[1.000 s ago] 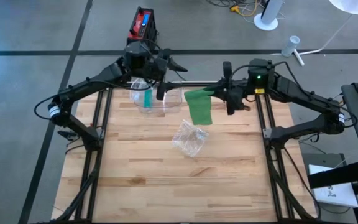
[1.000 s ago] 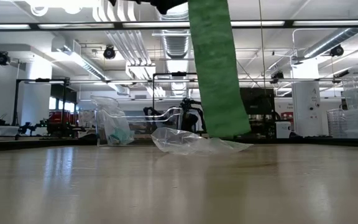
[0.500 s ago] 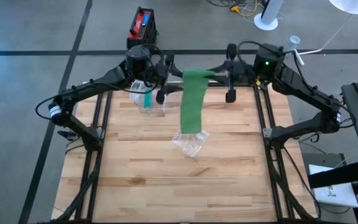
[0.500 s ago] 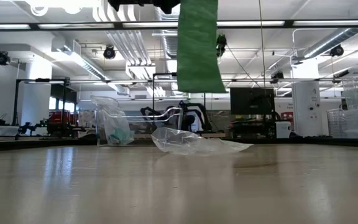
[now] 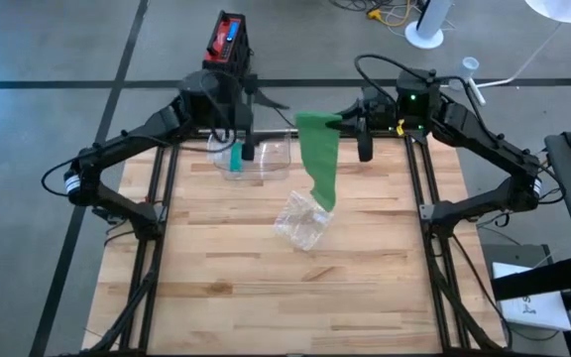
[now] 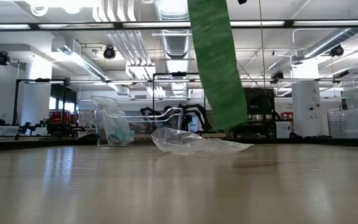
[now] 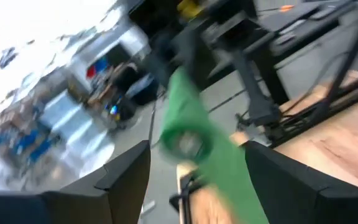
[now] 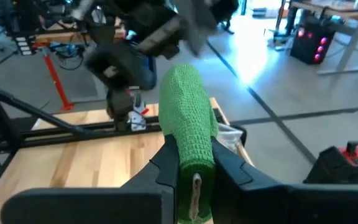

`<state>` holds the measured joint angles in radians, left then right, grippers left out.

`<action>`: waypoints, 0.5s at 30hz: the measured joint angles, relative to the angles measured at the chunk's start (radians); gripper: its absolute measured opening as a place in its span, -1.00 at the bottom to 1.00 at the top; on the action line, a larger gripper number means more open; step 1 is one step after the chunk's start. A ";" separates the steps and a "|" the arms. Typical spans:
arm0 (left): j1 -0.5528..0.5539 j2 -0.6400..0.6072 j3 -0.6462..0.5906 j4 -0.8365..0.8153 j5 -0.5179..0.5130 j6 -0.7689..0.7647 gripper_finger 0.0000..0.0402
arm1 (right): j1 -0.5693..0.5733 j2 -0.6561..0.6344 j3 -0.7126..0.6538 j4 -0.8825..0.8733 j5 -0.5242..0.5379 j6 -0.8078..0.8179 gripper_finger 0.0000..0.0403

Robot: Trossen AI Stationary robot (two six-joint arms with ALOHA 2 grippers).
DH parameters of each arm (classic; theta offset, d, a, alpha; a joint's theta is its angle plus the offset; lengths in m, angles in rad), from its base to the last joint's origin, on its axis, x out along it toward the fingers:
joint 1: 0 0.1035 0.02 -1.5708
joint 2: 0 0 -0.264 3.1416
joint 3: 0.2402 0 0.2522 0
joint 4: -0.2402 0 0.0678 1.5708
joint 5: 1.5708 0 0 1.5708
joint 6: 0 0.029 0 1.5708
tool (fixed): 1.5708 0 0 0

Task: Roll bandage
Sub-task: Roll the green bandage

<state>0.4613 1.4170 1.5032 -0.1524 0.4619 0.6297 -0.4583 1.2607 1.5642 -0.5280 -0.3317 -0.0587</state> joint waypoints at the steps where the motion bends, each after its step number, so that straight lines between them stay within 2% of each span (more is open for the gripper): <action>1: -0.015 -0.001 0.000 0.000 0.000 0.021 0.25 | 0.000 0.001 0.000 -0.004 -0.001 0.000 -0.80; 9: -0.075 0.010 0.000 0.063 -0.125 0.059 0.17 | 0.001 0.026 -0.002 -0.004 -0.007 -0.009 -0.80; 15: -0.077 0.023 -0.001 0.080 -0.131 0.123 0.13 | 0.002 0.039 -0.002 0.002 -0.013 -0.002 -0.79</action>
<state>0.3847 1.4404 1.5024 -0.0719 0.3314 0.7530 -0.4566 1.2996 1.5620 -0.5265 -0.3442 -0.0612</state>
